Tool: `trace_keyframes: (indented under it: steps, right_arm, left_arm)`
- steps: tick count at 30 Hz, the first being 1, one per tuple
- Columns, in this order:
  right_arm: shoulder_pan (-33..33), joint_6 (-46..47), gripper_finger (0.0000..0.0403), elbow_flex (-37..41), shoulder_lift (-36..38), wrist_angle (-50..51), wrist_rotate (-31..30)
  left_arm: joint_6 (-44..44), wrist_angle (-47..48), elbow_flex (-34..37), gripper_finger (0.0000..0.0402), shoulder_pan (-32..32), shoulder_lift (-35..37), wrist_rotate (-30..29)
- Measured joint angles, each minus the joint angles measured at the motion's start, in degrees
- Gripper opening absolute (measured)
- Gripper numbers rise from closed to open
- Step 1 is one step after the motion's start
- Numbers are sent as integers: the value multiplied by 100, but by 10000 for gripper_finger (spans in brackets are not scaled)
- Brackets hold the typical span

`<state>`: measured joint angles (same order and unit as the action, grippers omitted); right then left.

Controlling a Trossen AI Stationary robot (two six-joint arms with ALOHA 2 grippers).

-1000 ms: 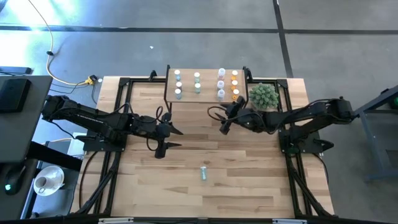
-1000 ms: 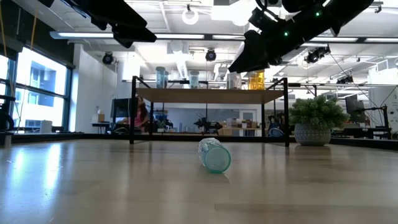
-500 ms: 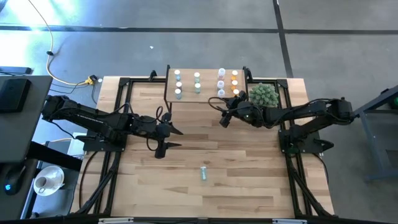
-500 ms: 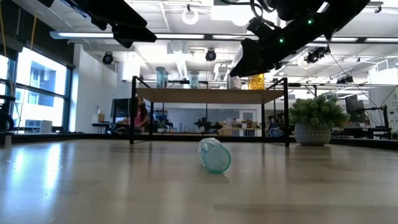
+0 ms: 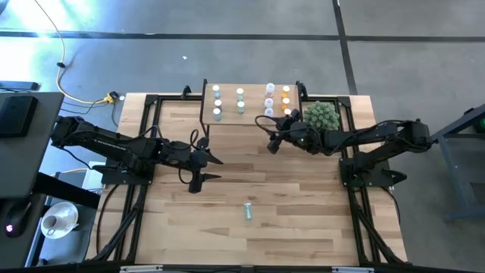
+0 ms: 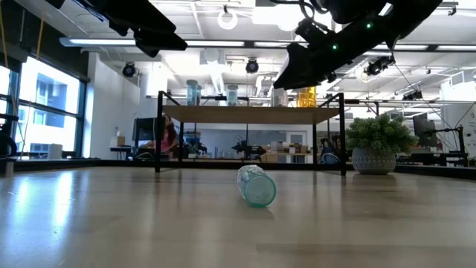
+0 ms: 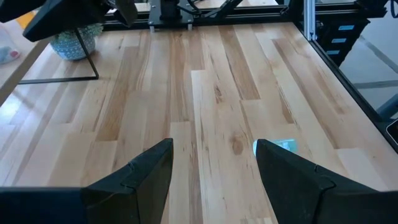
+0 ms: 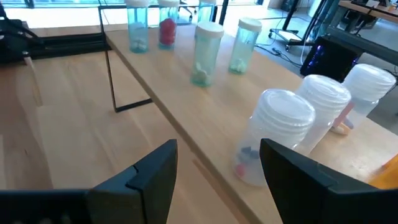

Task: Pick and place medicine bottles onto shelf by color
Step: Put the transparent pill bottle on the shelf aligned with the other transparent pill bottles, then put the green pill bottle on the shelf aligned with the other green pill bottles

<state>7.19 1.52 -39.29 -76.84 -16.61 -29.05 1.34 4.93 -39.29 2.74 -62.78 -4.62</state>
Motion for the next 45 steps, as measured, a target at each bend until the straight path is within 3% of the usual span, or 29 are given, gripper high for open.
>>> trace_keyframes:
  steps: [6, 17, 24, 35, 45]
  right_arm:
    - [-409, 133, 220, 0, 44, 3, 9]
    - [-1756, 1040, 220, -16, 105, 30, 261]
    - [-2479, 1526, 220, -668, 10, 840, 364]
    - [-2838, 3480, 220, -2713, -1265, 3525, 643]
    - [-2838, 4779, 220, -3519, -2432, 4030, 1876]
  left_arm:
    - [2, 26, 0, 218, 0, 0, 0]
    - [166, 91, 0, 218, -2, 0, -2]
    - [306, 131, 0, 218, -2, 0, -4]
    - [319, 494, -2, 218, -4, 0, -39]
    - [454, 837, -2, 218, -4, 0, -79]
